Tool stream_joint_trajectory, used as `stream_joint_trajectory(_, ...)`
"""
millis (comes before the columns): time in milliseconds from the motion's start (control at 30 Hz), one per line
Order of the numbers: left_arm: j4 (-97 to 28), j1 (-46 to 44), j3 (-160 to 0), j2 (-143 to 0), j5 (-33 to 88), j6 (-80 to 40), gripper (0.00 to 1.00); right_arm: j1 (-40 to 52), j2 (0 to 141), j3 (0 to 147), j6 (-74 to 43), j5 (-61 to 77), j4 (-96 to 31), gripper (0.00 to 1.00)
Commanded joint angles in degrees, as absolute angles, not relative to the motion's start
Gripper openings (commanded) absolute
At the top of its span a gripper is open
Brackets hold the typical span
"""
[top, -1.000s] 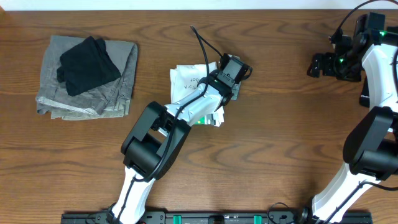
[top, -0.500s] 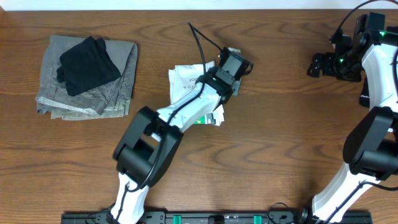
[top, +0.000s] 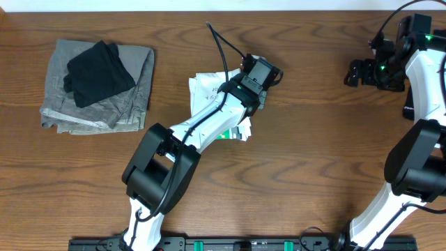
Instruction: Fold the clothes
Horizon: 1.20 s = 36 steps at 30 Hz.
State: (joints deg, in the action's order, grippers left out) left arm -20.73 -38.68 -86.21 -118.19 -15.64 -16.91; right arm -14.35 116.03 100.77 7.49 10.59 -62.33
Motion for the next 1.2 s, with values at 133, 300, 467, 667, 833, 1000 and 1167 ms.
stream_joint_trajectory(133,-25.26,-35.86,-87.26,-114.91,-6.17,-17.8,0.48,-14.61,115.94,101.01,6.7,10.5,-62.35,0.99)
stream_joint_trajectory(300,-31.86,-31.94,-87.26,-110.98,2.81,-17.43,0.73,-14.61,115.94,101.01,6.7,10.5,-62.35,0.99)
stream_joint_trajectory(467,-41.12,-24.34,-87.26,-107.35,13.19,-16.4,0.83,-14.61,115.94,101.01,6.72,10.5,-62.35,0.99)
stream_joint_trajectory(667,-49.98,-18.39,-86.61,-108.64,15.66,-10.59,0.83,-14.61,115.94,101.01,6.7,10.5,-62.35,0.99)
stream_joint_trajectory(833,-50.94,-17.96,-84.84,-111.5,14.96,-10.09,0.84,-14.61,115.94,101.01,6.7,10.5,-62.35,0.99)
stream_joint_trajectory(1000,-51.4,-17.85,-84.68,-115.42,14.96,-10.13,0.84,-14.61,115.94,101.01,6.72,10.5,-62.35,0.99)
stream_joint_trajectory(1167,-51.92,-17.85,-84.6,-117.25,13.74,-10.33,0.84,-14.61,115.94,101.01,6.7,10.5,-62.35,0.99)
